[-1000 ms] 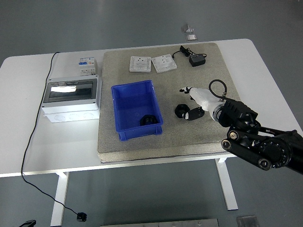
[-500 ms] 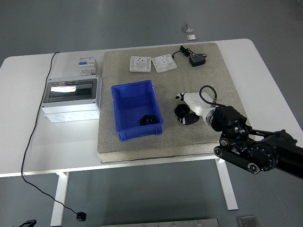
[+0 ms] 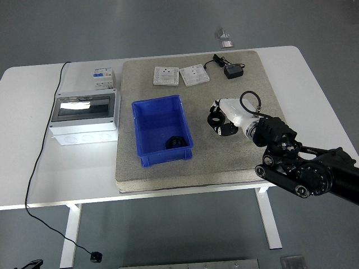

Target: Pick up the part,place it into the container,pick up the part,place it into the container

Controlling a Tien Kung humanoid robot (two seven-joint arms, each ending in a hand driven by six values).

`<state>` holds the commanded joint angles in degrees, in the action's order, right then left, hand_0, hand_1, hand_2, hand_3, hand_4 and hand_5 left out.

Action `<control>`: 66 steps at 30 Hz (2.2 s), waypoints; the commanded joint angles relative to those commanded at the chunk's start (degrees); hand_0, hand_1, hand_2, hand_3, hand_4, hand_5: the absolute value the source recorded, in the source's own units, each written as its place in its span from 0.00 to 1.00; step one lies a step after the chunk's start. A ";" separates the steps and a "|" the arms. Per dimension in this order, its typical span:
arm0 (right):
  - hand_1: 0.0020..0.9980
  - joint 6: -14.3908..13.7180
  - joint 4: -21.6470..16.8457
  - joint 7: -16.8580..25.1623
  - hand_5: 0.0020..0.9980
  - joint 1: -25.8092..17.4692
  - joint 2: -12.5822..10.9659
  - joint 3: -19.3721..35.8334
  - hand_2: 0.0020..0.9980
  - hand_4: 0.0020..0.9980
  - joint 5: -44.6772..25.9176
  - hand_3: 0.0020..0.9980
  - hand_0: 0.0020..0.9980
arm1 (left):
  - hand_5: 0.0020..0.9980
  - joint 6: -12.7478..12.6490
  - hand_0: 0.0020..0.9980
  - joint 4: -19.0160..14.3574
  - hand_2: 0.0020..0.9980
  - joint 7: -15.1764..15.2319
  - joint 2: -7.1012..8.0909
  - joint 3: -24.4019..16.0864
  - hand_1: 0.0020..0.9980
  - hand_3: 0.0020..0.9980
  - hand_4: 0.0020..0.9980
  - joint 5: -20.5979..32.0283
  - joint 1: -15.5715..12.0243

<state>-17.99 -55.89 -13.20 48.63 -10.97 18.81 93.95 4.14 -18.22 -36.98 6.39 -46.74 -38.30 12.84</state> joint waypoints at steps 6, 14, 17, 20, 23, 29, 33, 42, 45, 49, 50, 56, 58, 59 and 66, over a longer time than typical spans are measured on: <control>0.23 -7.17 -6.04 5.29 0.00 3.27 0.80 -0.63 0.62 0.17 -7.23 0.62 0.34 | 1.00 -0.03 0.74 -0.01 0.74 0.00 0.13 -0.23 0.73 0.83 0.95 -0.32 0.02; 0.36 -6.44 -7.75 4.34 0.00 5.54 5.12 -9.73 0.67 0.14 -3.62 0.65 0.54 | 1.00 0.08 0.74 -0.01 0.74 0.00 0.24 -0.62 0.73 0.83 0.95 -1.03 -0.01; 0.88 -3.27 -6.39 2.87 0.07 4.74 5.77 -10.58 0.90 0.50 -0.40 0.88 0.91 | 1.00 0.06 0.74 -0.01 0.74 0.00 0.31 -0.54 0.73 0.82 0.95 -0.82 -0.10; 0.88 -1.09 -5.61 1.02 0.07 4.02 6.06 -9.59 0.90 0.50 2.65 0.88 0.91 | 1.00 0.10 0.74 0.00 0.74 0.00 0.31 -0.66 0.73 0.82 0.95 -0.93 -0.15; 0.97 0.76 -5.32 -1.20 0.16 3.22 6.06 -8.22 0.95 0.58 5.29 0.90 1.00 | 1.00 0.28 0.73 0.01 0.74 0.74 0.23 -1.43 0.73 0.82 0.95 -1.89 -0.19; 0.97 2.97 -6.82 -3.55 0.21 0.26 4.53 -3.54 0.96 0.65 8.34 0.90 1.00 | 1.00 0.22 0.74 0.06 0.74 1.84 0.06 -1.57 0.73 0.82 0.94 -1.56 -0.53; 0.97 1.80 -8.34 -2.93 0.21 -2.01 3.02 0.46 0.96 0.65 7.83 0.90 1.00 | 1.00 0.34 0.74 0.11 0.74 1.37 -0.07 -1.79 0.73 0.82 0.94 -1.84 -0.47; 0.85 3.40 -17.47 8.48 0.69 -14.22 -5.53 13.67 0.88 0.92 -9.11 0.89 0.93 | 1.00 -0.55 0.74 0.37 0.74 2.05 -0.82 0.70 0.73 0.83 0.94 1.43 -1.13; 0.85 4.97 -20.46 13.62 0.69 -19.60 -7.86 18.68 0.88 0.92 -15.69 0.89 0.93 | 1.00 -1.00 0.74 0.50 0.74 2.86 -1.04 1.84 0.73 0.83 0.94 3.10 -1.37; 0.75 5.35 -21.21 19.55 0.92 -24.91 -8.27 23.74 0.80 1.00 -23.39 0.80 0.84 | 1.00 -1.30 0.74 0.65 0.74 3.52 -1.28 2.34 0.73 0.83 0.94 3.77 -1.24; 0.75 5.33 -21.17 21.38 0.92 -26.40 -8.14 25.23 0.80 1.00 -25.80 0.80 0.84 | 1.00 -1.35 0.74 0.69 0.74 3.67 -1.35 2.31 0.73 0.83 0.94 3.67 -1.14; 0.73 5.87 -21.59 29.16 1.00 -29.60 -7.25 28.73 0.77 1.00 -37.81 0.75 0.83 | 1.00 -1.22 0.73 0.72 0.74 3.70 -1.45 2.09 0.73 0.83 0.93 2.79 -0.62; 0.73 6.48 -22.14 30.73 1.00 -29.58 -6.92 28.42 0.77 1.00 -42.12 0.75 0.83 | 1.00 -1.21 0.73 0.67 0.74 3.55 -1.40 1.94 0.73 0.83 0.93 2.59 -0.57; 0.81 6.59 -22.49 31.02 1.00 -29.49 -6.80 28.35 0.80 1.00 -44.02 0.77 0.90 | 1.00 -1.21 0.73 0.63 0.74 3.45 -1.37 1.86 0.73 0.83 0.92 2.52 -0.55; 0.83 6.15 -23.70 31.19 1.00 -29.06 -6.83 29.29 0.82 1.00 -56.57 0.79 0.91 | 1.00 -1.13 0.73 0.55 0.74 3.45 -0.86 2.13 0.73 0.83 0.92 2.90 0.05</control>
<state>-11.84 -79.59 17.99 19.57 -17.80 48.10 37.37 3.00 -17.67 -33.53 5.52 -44.60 -35.40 12.88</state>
